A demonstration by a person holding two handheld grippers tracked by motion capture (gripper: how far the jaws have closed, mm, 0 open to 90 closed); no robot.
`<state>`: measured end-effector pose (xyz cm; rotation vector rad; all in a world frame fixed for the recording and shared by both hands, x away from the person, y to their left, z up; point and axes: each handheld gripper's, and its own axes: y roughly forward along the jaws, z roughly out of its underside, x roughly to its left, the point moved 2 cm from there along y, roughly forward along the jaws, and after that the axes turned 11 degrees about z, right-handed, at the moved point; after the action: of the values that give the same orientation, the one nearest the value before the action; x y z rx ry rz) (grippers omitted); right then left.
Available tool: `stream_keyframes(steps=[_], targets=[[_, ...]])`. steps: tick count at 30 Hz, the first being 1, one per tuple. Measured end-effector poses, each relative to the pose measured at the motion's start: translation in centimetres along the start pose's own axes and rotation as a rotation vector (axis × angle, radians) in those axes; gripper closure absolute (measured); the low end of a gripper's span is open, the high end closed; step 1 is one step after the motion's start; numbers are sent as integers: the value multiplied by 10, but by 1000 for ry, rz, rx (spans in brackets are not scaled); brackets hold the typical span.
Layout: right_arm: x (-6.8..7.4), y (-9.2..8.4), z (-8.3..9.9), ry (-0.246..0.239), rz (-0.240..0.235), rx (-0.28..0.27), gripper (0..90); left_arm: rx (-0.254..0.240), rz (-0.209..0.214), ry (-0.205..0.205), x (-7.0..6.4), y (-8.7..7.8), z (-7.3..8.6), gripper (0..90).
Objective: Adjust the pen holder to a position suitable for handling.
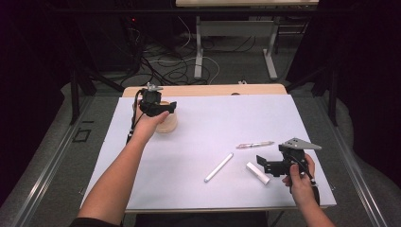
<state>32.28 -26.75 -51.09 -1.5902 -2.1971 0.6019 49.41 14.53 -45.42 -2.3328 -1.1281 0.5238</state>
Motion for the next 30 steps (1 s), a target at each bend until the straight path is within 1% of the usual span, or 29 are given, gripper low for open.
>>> stream_keyframes(steps=[1,3,4,5,6,7,11,13,15,16,19,21,23,26,27,28,30], targets=[[0,0,0,0,0,0,0,2,0,-2,-1,2,0,325],[-1,0,0,4,-2,1,0,23,6,2,-2,4,-2,340],[-1,0,0,3,-2,1,0,16,11,8,-2,6,-3,349],[-1,0,0,3,-2,1,0,11,15,4,-3,8,-3,369],[-1,0,0,2,-2,1,0,22,19,17,-3,8,-3,369],[-1,0,0,2,-2,2,0,24,17,18,-3,10,-4,392],[-1,1,0,-1,-3,5,0,53,40,47,-2,17,-4,416],[0,1,0,-1,-6,7,0,67,38,52,-1,20,-3,421],[-1,1,1,-2,-6,8,0,81,48,61,0,24,-2,429],[-1,1,1,-2,-7,8,0,93,41,64,1,25,-1,434],[-1,1,1,-2,-6,9,0,109,46,43,3,29,1,434],[-1,2,1,0,-7,13,0,124,47,43,5,32,2,433],[-1,2,1,-3,-5,16,0,141,56,17,6,33,3,434],[-1,2,1,-6,-7,15,0,168,58,1,8,36,6,443],[-1,2,1,-8,-8,17,0,175,59,-5,10,36,6,448],[-1,2,1,-6,-8,18,0,180,66,-16,10,37,7,471],[-1,2,2,-5,-8,17,0,196,81,-20,12,39,9,493]])
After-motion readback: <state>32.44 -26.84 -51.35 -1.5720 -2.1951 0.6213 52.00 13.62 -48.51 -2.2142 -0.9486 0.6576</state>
